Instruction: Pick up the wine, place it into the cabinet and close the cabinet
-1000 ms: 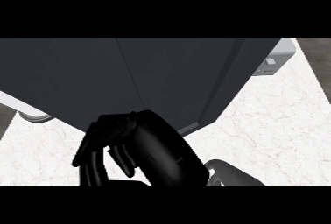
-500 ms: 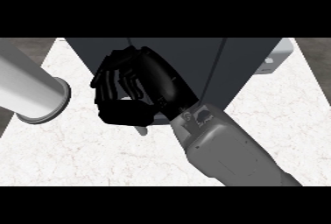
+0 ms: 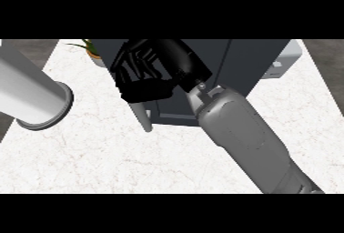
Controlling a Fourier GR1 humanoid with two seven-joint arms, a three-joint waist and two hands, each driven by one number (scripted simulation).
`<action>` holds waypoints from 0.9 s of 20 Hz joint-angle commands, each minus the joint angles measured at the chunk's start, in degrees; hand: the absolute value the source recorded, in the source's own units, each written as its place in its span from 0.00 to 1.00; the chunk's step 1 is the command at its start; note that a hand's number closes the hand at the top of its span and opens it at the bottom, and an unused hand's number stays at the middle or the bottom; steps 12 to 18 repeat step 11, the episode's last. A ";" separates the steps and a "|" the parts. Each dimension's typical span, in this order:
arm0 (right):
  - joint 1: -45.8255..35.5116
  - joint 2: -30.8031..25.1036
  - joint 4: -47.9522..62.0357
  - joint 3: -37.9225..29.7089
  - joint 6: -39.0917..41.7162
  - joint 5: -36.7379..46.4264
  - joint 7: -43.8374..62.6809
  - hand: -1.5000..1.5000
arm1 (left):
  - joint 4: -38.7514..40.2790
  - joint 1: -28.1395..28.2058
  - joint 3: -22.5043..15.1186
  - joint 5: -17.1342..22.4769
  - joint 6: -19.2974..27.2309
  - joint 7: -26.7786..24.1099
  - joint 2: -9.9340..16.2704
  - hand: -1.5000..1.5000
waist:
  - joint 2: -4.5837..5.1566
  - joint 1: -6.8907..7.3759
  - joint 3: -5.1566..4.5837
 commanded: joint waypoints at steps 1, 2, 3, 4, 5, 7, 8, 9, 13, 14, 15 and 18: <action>-2.54 -4.93 9.09 -5.67 0.90 1.75 -4.46 1.00 | 0.19 -4.10 -3.41 -1.82 3.40 2.38 -1.10 0.00 | 1.44 -0.61 0.37; -2.44 -3.85 9.06 -5.67 -0.27 1.99 -4.35 1.00 | 0.74 -4.05 -4.04 -2.54 3.20 1.18 -2.66 0.00 | 1.22 -0.45 0.34; -4.49 -5.22 10.34 -6.55 -0.44 2.76 -4.30 1.00 | 3.00 -5.53 -4.20 -2.83 3.00 0.88 -2.62 0.00 | 1.52 -0.64 0.29; -1.38 -6.22 10.62 -6.31 1.16 1.96 -7.03 1.00 | 0.55 -6.51 -3.07 -1.84 5.03 2.98 -1.57 0.00 | 1.59 -0.74 0.40; -3.00 -6.98 10.11 -6.66 1.62 1.81 -4.70 1.00 | 2.53 -6.20 -4.97 -4.05 3.95 1.65 -2.43 0.00 | 1.38 -0.96 0.33; -4.97 -7.10 11.77 -8.18 1.70 1.05 -5.08 1.00 | 2.83 -7.42 -5.97 -5.33 4.67 0.84 -3.52 0.00 | 1.51 -0.68 0.30; -1.53 -8.73 11.70 -7.47 3.27 1.14 -8.77 1.00 | 4.97 -8.18 -5.90 -5.13 4.50 0.82 -3.75 0.00 | 1.84 -1.30 0.31; -4.61 -6.86 12.10 -7.34 2.46 1.25 -7.01 1.00 | 4.44 -10.06 -7.15 -5.64 6.19 1.36 -4.61 0.00 | 1.60 -1.25 0.31; -4.81 -6.24 13.12 -6.72 1.75 2.02 -6.95 1.00 | 5.31 -11.94 -6.99 -5.27 7.00 3.05 -4.03 0.00 | 1.58 -1.32 0.32; -4.81 -6.24 13.12 -6.72 1.75 2.02 -6.95 1.00 | 5.31 -11.94 -6.99 -5.27 7.00 3.05 -4.03 0.00 | 1.58 -1.32 0.32; -4.81 -6.24 13.12 -6.72 1.75 2.02 -6.95 1.00 | 5.31 -11.94 -6.99 -5.27 7.00 3.05 -4.03 0.00 | 1.58 -1.32 0.32; -4.81 -6.24 13.12 -6.72 1.75 2.02 -6.95 1.00 | 5.31 -11.94 -6.99 -5.27 7.00 3.05 -4.03 0.00 | 1.58 -1.32 0.32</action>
